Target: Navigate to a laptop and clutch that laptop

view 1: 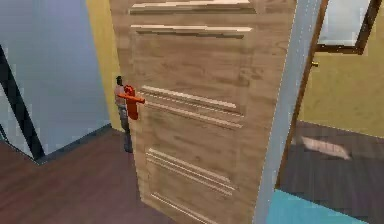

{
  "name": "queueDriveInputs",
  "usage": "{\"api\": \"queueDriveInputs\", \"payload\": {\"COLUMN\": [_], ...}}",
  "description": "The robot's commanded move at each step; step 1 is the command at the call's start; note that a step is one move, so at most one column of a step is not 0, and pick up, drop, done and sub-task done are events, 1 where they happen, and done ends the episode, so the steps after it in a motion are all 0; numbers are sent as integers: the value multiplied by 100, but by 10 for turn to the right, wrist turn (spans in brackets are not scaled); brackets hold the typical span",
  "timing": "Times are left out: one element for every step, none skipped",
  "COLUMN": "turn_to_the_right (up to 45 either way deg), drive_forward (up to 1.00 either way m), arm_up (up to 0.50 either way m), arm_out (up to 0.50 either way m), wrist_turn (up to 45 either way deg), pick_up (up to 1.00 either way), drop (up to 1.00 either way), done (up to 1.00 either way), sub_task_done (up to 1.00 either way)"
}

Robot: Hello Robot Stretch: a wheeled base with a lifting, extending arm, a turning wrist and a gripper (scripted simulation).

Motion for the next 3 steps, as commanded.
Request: {"api": "queueDriveInputs", "payload": {"turn_to_the_right": [450,450,300], "drive_forward": [0,0,0], "arm_up": [0,0,0], "arm_out": [0,0,0], "wrist_turn": [0,0,0], "pick_up": [0,0,0], "drop": [0,0,0], "done": [0,0,0], "sub_task_done": [0,0,0]}}
